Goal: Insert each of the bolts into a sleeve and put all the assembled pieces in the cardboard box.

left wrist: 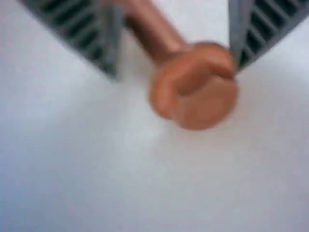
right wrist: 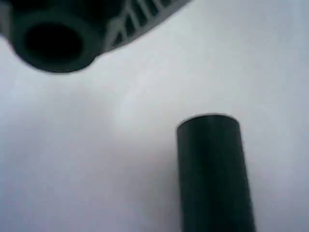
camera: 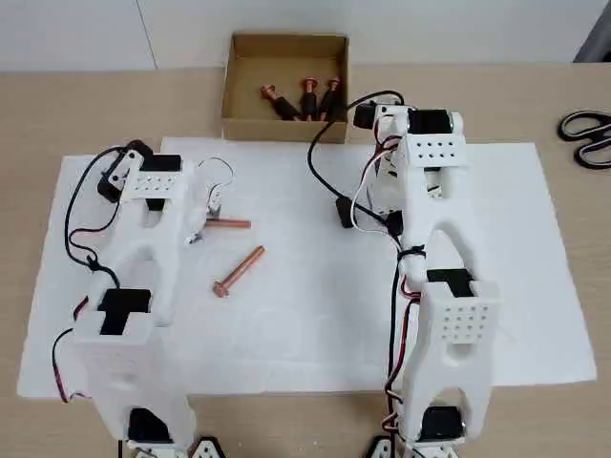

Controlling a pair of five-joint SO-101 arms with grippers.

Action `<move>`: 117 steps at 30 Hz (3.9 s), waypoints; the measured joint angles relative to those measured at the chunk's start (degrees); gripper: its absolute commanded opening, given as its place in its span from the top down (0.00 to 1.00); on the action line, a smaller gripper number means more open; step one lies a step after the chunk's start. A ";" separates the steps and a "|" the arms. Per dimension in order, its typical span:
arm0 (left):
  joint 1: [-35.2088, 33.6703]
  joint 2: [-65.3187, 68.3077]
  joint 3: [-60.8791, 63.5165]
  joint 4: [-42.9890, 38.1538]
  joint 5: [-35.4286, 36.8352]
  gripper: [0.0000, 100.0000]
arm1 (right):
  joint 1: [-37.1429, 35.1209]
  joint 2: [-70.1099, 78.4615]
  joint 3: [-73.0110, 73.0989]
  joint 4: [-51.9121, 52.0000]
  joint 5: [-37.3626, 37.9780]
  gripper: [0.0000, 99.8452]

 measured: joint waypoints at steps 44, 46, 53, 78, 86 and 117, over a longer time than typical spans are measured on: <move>0.79 14.24 -21.10 20.84 -60.22 0.90 | 0.00 0.00 0.00 0.00 0.00 1.00; 0.53 14.51 -21.10 20.48 -60.57 0.88 | 0.00 0.00 0.00 0.00 0.00 1.00; 0.26 14.51 -21.10 20.48 -60.66 0.99 | 0.00 0.00 0.00 0.00 0.00 1.00; 2.81 -9.05 -36.22 28.31 -56.26 0.99 | 0.00 -33.58 0.09 0.44 0.00 1.00; 13.19 -46.15 -19.78 27.25 -56.44 0.99 | -2.46 -51.87 4.92 0.53 0.00 1.00; 15.74 -84.13 52.13 -37.01 -34.90 0.99 | -20.31 -94.51 92.31 -55.03 -9.49 1.00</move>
